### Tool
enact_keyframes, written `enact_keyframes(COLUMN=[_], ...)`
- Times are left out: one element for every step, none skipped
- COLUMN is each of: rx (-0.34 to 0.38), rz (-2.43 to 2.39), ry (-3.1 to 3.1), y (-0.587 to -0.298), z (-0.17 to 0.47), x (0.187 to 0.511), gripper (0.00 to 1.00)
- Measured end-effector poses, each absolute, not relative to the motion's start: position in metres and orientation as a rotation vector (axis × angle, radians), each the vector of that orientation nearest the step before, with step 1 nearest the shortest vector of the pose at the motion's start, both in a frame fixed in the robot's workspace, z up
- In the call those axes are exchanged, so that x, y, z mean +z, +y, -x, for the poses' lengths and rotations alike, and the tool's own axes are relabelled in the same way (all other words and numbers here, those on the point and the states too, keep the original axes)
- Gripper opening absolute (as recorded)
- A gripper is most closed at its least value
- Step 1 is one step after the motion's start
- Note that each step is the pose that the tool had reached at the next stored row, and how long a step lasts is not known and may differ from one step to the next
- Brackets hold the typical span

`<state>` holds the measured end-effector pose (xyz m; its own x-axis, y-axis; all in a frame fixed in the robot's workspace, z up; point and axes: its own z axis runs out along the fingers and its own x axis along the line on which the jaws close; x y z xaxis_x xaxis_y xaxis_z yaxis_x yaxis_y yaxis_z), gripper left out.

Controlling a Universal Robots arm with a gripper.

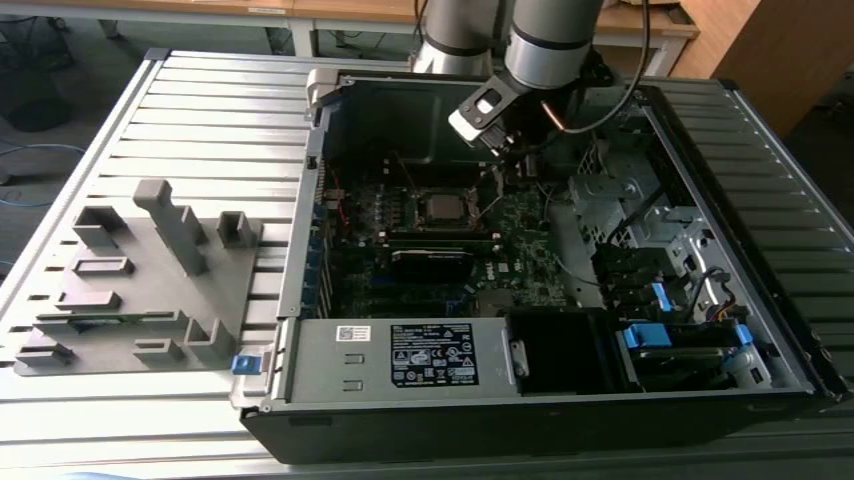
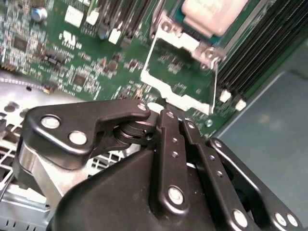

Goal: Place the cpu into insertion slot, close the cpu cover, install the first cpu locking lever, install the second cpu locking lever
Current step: 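Close the cpu cover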

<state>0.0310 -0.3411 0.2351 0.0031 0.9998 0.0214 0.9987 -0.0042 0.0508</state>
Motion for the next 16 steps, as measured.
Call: enact_keyframes(rx=[0.080,0.079,0.080,0.080,0.080,0.080,0.080,0.079,0.079,0.079,0.080,0.080,0.080,0.080,0.080,0.080], rz=[-2.210,-2.211,-2.211,-2.211,-2.211,-2.212,-2.212,-2.212,-2.212,-2.213,-2.213,-2.213,-2.213,-2.213,-2.214,-2.214], ry=[2.202,2.201,2.201,2.201,2.201,2.200,2.200,2.200,2.200,2.199,2.199,2.199,2.199,2.198,2.198,2.198], y=[-0.341,-0.341,-0.341,-0.341,-0.341,-0.341,-0.341,-0.341,-0.341,-0.341,-0.341,-0.341,-0.341,-0.341,-0.341,-0.341], z=[-0.028,-0.024,-0.020,-0.016,-0.012,-0.008,-0.004,-0.001,0.003,0.007,0.011,0.015,0.018,0.021,0.023,0.024], x=[0.235,0.235,0.235,0.235,0.235,0.235,0.235,0.235,0.234,0.234,0.234,0.234,0.234,0.234,0.234,0.234], gripper=[0.11,0.11,0.11,0.11,0.11,0.11,0.11,0.11,0.11,0.11,0.11,0.11,0.11,0.11,0.11,0.11])
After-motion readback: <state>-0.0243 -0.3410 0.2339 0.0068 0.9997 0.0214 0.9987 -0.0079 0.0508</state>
